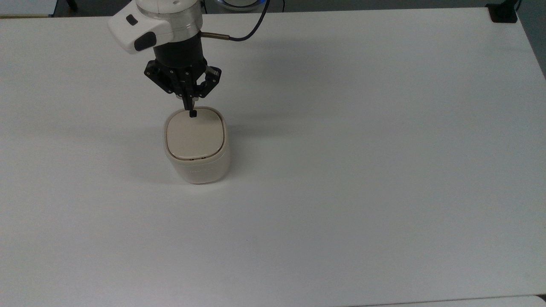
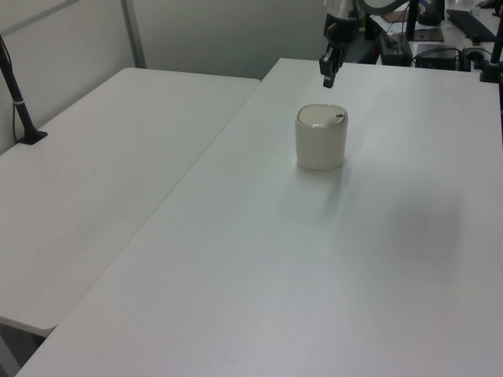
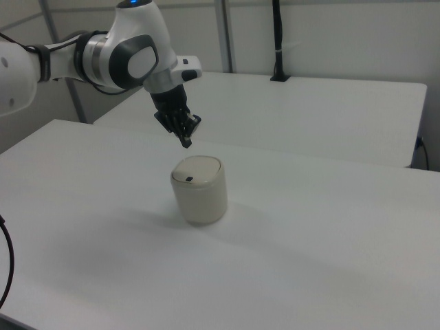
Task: Open the trash bin
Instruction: 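Lower the gripper fingers onto the lid button and press down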
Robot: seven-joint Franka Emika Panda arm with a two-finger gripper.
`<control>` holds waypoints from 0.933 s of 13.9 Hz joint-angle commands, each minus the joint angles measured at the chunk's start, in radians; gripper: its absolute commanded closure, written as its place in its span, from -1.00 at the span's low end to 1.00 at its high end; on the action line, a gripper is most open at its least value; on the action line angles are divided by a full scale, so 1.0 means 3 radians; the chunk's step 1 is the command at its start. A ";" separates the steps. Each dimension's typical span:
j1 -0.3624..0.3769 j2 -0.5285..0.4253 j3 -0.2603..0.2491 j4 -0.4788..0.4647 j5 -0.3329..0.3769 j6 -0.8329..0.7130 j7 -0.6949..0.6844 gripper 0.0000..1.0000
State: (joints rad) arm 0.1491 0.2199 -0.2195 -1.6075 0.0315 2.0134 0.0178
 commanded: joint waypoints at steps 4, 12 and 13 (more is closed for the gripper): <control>0.0020 0.0070 0.0001 -0.0077 0.0089 0.0054 -0.0401 0.95; -0.0011 0.0192 0.0001 -0.0246 0.0360 0.0048 -0.0596 0.99; -0.0011 0.0208 0.0001 -0.0261 0.0360 0.0048 -0.0596 1.00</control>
State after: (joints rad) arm 0.1446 0.2818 -0.2139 -1.6631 0.1077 2.0134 -0.1227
